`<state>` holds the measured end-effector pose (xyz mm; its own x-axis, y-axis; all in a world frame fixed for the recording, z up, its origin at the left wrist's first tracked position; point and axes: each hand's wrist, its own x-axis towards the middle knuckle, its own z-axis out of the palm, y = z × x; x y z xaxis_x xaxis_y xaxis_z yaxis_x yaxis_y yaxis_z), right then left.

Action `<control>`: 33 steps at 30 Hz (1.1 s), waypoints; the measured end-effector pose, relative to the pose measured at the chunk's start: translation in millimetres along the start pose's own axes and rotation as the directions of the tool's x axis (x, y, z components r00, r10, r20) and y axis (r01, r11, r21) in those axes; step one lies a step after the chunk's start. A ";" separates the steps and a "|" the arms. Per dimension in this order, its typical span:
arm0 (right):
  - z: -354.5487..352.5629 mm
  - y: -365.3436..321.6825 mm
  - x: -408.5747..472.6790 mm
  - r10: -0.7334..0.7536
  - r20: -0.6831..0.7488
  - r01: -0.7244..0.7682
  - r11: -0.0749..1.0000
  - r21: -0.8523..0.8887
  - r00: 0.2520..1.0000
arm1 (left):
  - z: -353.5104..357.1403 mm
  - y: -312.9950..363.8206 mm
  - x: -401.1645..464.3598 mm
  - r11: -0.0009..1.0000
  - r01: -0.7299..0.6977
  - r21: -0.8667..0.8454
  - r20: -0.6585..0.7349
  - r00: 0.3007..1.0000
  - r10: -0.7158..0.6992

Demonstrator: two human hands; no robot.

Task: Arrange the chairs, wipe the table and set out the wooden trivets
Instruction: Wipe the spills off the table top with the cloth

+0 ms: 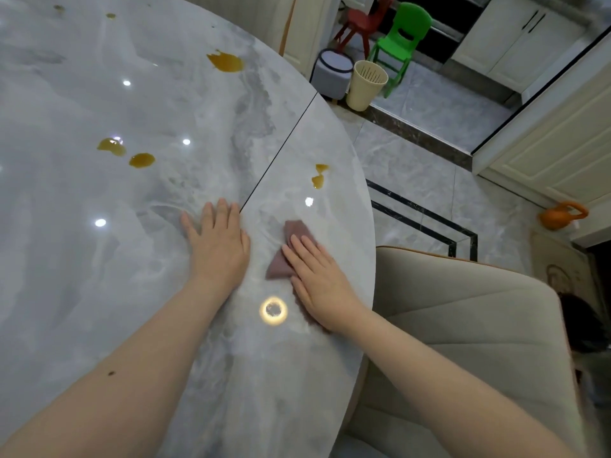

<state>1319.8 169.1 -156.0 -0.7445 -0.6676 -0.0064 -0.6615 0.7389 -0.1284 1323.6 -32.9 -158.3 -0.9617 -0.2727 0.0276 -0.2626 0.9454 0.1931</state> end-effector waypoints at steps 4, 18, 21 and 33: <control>-8.5 42.4 3.4 0.136 0.018 -0.136 0.990 0.023 0.991 | -11.9 21.0 24.0 1.000 0.016 -0.001 0.016 1.000 -0.016; -11.2 108.4 169.1 0.382 -0.057 -0.382 0.924 0.005 0.923 | 22.0 35.7 69.0 0.994 0.014 -0.112 -0.056 0.998 -0.020; -9.1 94.1 152.1 0.101 -0.012 -0.100 0.994 0.051 0.995 | 22.5 35.3 68.4 0.996 0.019 -0.089 -0.059 0.998 -0.024; -13.7 137.4 178.9 0.201 -0.046 -0.199 0.979 0.042 0.979 | 20.9 35.1 68.6 0.998 0.014 -0.066 -0.041 0.999 -0.017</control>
<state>1094.5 152.5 -161.2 -0.8655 -0.5008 0.0133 -0.4958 0.8524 -0.1658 1246.8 -14.6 -170.1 -0.9531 -0.2956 0.0642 -0.2703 0.9276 0.2579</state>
